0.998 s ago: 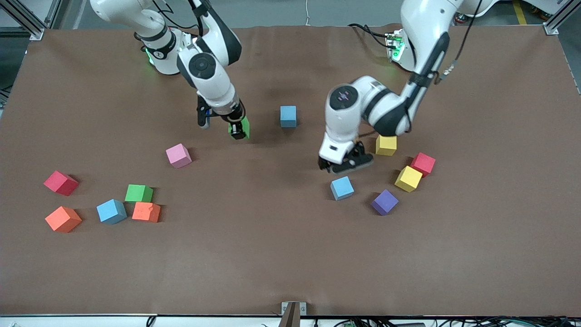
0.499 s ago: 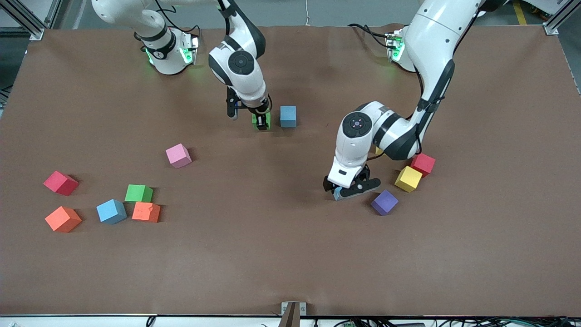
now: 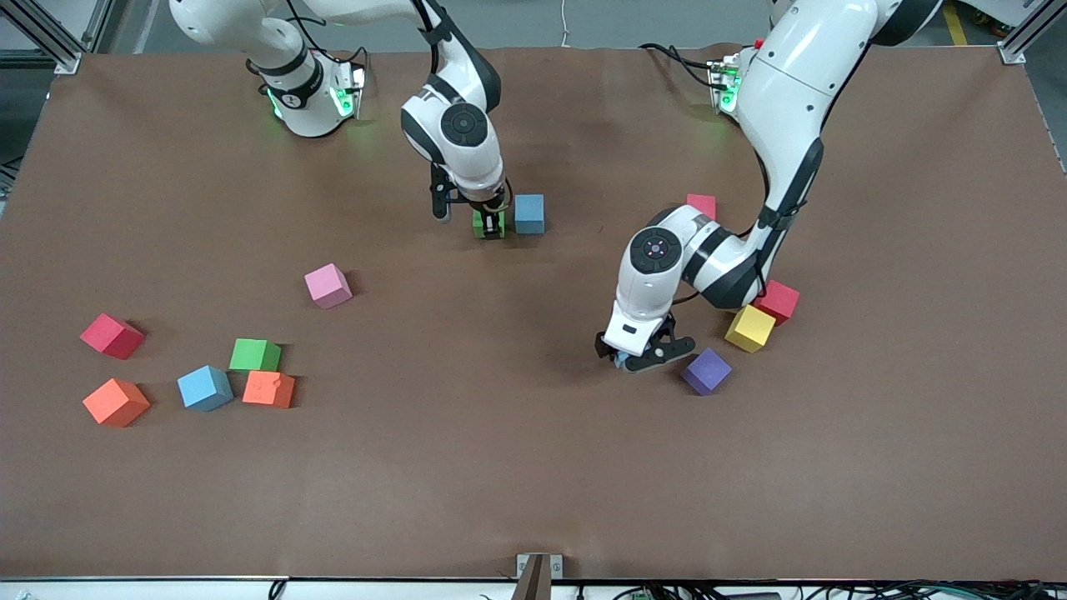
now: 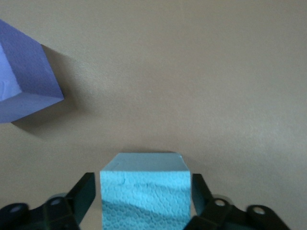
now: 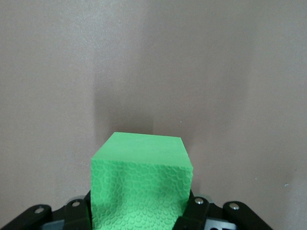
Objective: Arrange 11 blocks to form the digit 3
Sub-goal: 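Grasp the second blue cube with the left gripper while the right gripper carries green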
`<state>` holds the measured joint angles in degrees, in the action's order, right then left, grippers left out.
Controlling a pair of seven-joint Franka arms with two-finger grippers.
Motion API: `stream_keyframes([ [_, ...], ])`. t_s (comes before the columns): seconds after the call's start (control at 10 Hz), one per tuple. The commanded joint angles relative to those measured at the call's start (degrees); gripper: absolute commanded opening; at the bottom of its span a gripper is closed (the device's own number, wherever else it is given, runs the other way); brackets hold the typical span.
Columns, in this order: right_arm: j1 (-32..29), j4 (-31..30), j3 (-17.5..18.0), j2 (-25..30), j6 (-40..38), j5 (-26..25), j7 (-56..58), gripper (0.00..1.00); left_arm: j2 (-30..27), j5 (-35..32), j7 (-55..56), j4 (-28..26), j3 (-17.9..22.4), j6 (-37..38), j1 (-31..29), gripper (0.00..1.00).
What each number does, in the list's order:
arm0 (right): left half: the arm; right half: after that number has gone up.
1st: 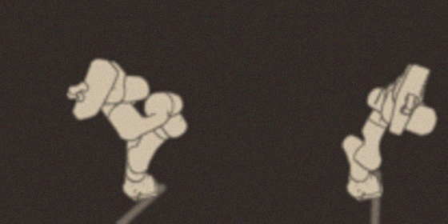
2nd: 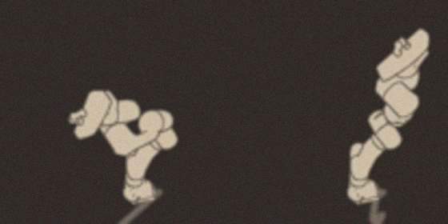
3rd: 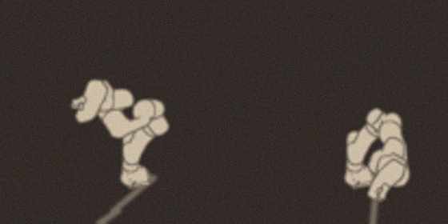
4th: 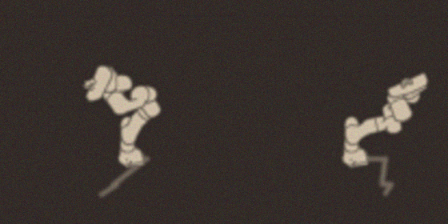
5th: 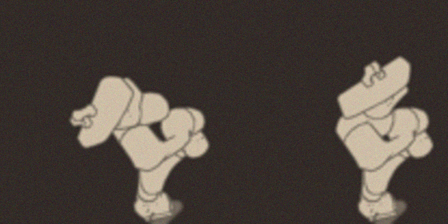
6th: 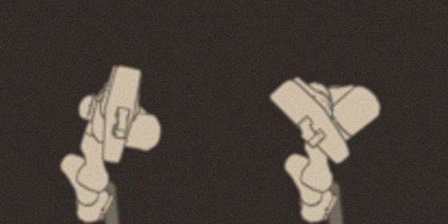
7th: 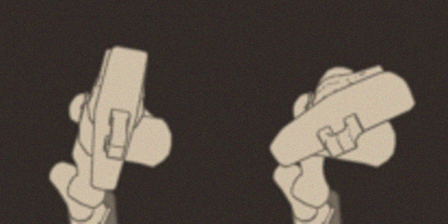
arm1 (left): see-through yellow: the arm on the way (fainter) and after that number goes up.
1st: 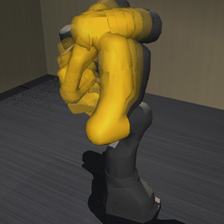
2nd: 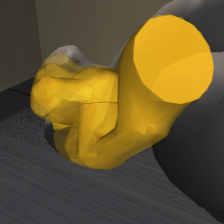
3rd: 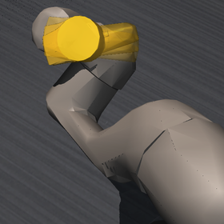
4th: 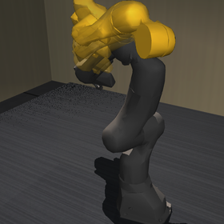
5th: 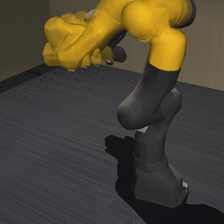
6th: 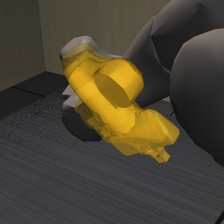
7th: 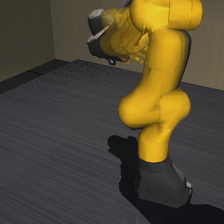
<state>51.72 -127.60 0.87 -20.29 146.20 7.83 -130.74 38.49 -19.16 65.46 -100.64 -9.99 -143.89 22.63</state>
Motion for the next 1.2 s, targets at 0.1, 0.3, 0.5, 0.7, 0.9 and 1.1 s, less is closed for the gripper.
stream_keyframes([
  [0.1,1.54,1.12,-0.34,-0.27,-0.13,-0.01,-2.5,0.01,-2.79,3.24,2.46,0.7,-0.73,0.97,-0.67,0.1],
  [0.3,2.33,1.74,-0.34,-1.41,-0.13,0.08,-2.5,0.01,-7.17,3.34,7.56,1.14,-0.82,3.69,-0.31,0.09],
  [0.5,2.42,1.83,-0.34,-2.03,-0.13,-0.01,-2.5,0.02,-10.62,4.82,9.5,3.41,-2.31,9.73,-0.4,0.09],
  [0.7,2.42,2.09,-0.34,-2.12,-0.04,-0.01,-2.5,0.02,-10.54,5.27,12.75,6.5,-3.01,17.65,1.26,0.09],
  [0.9,3.03,2.27,-0.34,-2.12,0.05,-0.01,-2.5,0.04,-10.54,5.71,17.57,6.07,-4.33,22.22,1.54,0.09],
  [1.1,3.21,2.97,-0.34,-2.3,0.05,-0.01,-2.42,0.08,-10.54,8.06,25.29,5.45,-3.2,27.85,5.72,0.09],
])
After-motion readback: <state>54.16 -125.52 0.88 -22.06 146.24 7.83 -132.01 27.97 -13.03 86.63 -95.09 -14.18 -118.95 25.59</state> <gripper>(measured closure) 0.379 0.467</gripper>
